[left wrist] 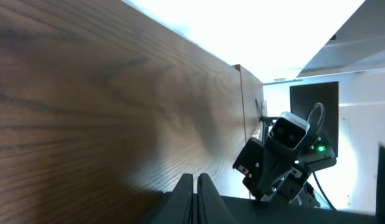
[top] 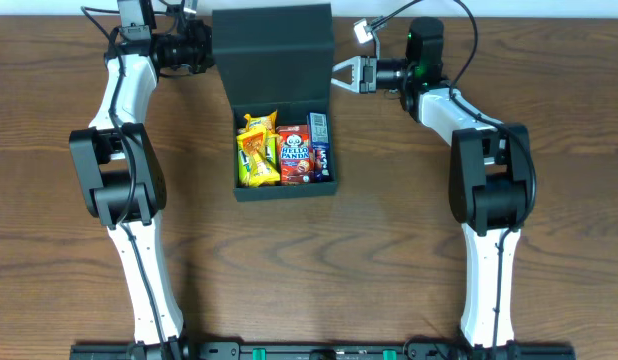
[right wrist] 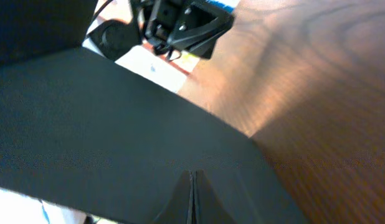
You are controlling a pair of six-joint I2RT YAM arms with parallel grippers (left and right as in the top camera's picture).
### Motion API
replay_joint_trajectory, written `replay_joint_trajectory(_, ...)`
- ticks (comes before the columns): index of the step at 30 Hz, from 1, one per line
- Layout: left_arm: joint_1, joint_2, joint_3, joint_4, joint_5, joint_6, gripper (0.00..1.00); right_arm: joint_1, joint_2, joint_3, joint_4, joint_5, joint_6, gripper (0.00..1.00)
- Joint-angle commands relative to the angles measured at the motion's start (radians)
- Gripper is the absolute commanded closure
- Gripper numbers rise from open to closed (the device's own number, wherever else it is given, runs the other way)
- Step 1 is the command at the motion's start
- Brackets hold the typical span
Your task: Pack container
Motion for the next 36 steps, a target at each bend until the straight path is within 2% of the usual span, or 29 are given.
replay_joint_trajectory(1, 0.001, 0.010, 0.037, -0.002, 0.026, 0.026, 0.94, 0.004, 0.000, 0.024, 0.003, -0.085, -0.011, 0.99)
replay_joint_trajectory(14, 0.001, 0.010, 0.037, -0.002, 0.023, 0.026, 0.94, 0.000, 0.000, 0.023, 0.003, -0.047, -0.011, 0.99)
replay_joint_trajectory(20, 0.001, 0.010, 0.037, -0.011, -0.047, 0.012, 0.94, -0.016, 0.000, 0.023, 0.001, 0.173, 0.055, 0.99)
replay_joint_trajectory(24, 0.001, 0.010, 0.037, -0.018, -0.204, -0.007, 0.95, -0.024, 0.000, 0.024, -0.010, 0.388, 0.106, 0.99)
replay_joint_trajectory(28, 0.002, 0.010, 0.037, -0.053, -0.423, -0.031, 0.94, -0.031, 0.000, 0.035, -0.129, 0.672, 0.112, 0.98)
replay_joint_trajectory(30, 0.006, 0.010, 0.037, -0.080, -0.497, -0.031, 0.94, -0.031, 0.000, 0.053, -0.184, 0.734, 0.100, 0.99)
replay_joint_trajectory(33, 0.027, 0.010, 0.055, -0.160, -0.578, -0.024, 0.94, -0.033, 0.000, 0.121, -0.344, 0.819, 0.017, 0.99)
replay_joint_trajectory(36, 0.055, 0.010, 0.122, -0.272, -0.613, 0.055, 0.94, -0.033, 0.000, 0.244, -0.577, 0.909, -0.132, 0.99)
